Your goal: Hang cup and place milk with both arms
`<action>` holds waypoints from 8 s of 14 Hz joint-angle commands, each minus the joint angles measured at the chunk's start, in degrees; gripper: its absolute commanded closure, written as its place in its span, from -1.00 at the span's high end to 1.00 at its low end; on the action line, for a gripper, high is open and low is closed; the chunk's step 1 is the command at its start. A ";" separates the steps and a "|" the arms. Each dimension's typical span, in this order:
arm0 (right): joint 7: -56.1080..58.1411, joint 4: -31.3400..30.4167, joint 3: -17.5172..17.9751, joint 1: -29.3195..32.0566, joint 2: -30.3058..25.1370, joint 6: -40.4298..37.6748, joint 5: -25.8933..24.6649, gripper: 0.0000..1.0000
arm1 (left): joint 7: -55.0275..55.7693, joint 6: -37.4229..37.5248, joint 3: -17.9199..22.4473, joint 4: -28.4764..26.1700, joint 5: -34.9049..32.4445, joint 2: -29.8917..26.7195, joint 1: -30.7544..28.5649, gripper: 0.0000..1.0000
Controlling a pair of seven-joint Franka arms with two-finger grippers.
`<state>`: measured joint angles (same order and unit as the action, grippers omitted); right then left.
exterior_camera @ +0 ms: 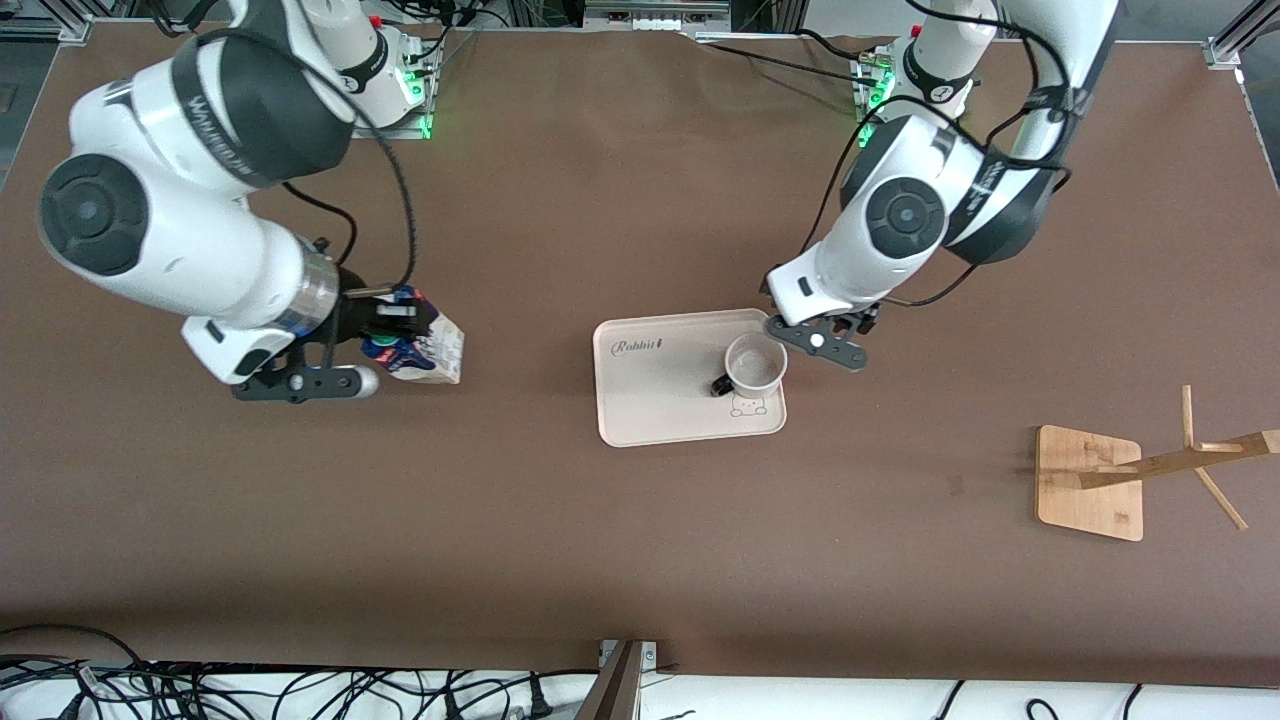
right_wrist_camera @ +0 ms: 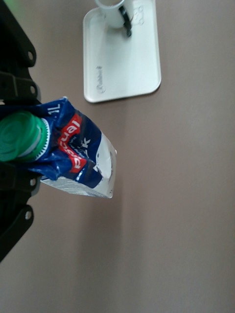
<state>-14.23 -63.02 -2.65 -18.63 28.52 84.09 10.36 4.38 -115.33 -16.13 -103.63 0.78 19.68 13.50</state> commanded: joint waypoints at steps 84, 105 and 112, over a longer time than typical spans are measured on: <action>28.03 -13.09 1.60 21.44 -15.07 1.78 -10.98 1.00 | -27.30 5.73 28.08 13.81 2.48 -4.47 -12.27 0.58; 23.28 -20.74 3.09 21.53 -20.00 2.30 -13.62 1.00 | -8.43 18.74 18.69 0.89 2.83 -21.35 -8.93 1.00; 23.55 -20.56 3.18 21.53 -20.17 2.48 -13.53 1.00 | -6.49 20.85 17.27 3.96 2.48 -20.03 -9.81 1.00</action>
<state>9.56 -81.59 -0.30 2.24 10.13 85.65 -2.78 -3.36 -95.75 1.69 -100.84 3.11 -0.37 4.47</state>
